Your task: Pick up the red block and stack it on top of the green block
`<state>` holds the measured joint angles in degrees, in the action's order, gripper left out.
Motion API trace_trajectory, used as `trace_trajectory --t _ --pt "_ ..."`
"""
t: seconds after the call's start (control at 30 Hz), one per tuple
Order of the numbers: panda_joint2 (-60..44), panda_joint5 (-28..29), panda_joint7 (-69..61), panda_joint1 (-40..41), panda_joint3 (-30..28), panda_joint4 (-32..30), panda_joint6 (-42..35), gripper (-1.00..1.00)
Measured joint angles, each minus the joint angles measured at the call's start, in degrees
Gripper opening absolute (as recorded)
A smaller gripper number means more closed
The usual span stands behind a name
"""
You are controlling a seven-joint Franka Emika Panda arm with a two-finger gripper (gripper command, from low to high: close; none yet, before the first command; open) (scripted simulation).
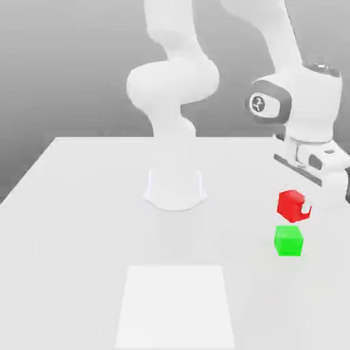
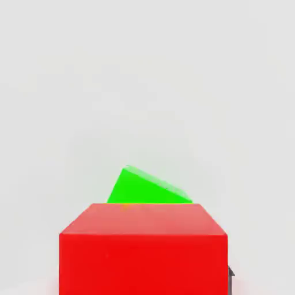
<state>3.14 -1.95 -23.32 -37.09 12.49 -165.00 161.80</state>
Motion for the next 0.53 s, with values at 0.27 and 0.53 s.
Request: trace_trajectory --t 0.27,0.53 --pt "-5.45 4.27 2.91 0.12 -1.01 0.2 5.14 1.0" --pt "5.92 -2.04 -1.5 -2.43 -1.76 -0.26 -5.51 1.0"
